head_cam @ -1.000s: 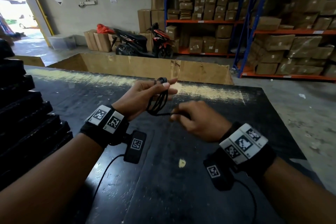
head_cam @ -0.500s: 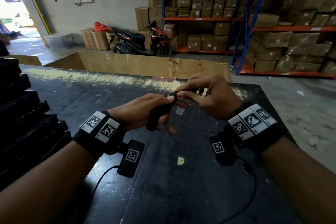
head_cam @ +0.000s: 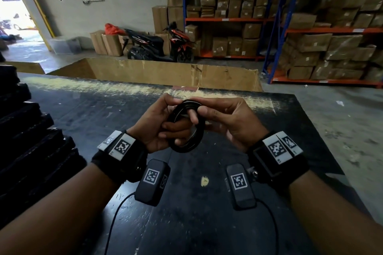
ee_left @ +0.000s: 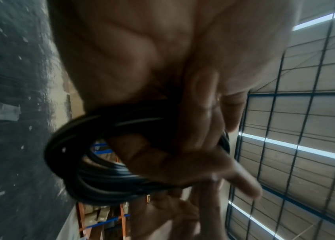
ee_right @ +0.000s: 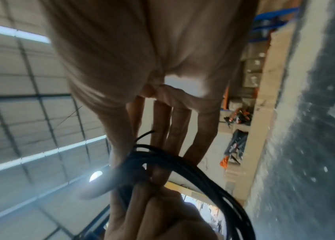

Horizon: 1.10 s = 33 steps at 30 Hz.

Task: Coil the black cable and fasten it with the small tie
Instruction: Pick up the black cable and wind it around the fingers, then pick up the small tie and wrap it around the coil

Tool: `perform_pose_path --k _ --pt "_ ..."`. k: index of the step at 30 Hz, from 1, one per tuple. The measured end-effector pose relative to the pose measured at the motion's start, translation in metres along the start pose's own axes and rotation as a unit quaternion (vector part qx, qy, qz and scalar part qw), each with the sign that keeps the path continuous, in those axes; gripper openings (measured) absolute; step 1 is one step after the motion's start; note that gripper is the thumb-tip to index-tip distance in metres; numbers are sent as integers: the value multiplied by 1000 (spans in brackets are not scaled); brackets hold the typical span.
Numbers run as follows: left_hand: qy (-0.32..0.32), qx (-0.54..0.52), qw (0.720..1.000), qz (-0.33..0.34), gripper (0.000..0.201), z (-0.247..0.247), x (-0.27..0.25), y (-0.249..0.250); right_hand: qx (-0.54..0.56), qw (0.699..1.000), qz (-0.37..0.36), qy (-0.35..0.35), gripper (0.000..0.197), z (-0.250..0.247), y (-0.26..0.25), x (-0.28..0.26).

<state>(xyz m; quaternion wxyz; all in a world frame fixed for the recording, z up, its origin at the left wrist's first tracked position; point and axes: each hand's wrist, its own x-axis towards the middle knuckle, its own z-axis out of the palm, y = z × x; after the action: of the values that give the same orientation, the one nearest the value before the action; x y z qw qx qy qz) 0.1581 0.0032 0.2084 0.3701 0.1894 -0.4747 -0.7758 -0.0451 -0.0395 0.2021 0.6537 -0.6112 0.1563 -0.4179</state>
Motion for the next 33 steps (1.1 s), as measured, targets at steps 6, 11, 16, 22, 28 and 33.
perform_pose_path --k 6,11,16,22,28,33 --pt "146 33 988 37 48 -5 9 -23 -226 961 -137 82 34 0 20 -11" --pt "266 124 956 -20 42 -4 19 -46 -354 906 -156 171 26 -12 49 -34" --pt "318 153 932 -81 46 3 23 -76 -359 908 -93 193 24 -24 77 -61" --pt "305 159 936 -70 47 -3 27 -139 -331 913 -31 238 29 -30 113 -105" --pt "291 170 935 -114 45 4 34 -199 -372 883 -13 287 21 -35 143 -154" --pt "213 199 938 -185 41 6 41 -229 -358 886 42 292 17 -52 153 -192"
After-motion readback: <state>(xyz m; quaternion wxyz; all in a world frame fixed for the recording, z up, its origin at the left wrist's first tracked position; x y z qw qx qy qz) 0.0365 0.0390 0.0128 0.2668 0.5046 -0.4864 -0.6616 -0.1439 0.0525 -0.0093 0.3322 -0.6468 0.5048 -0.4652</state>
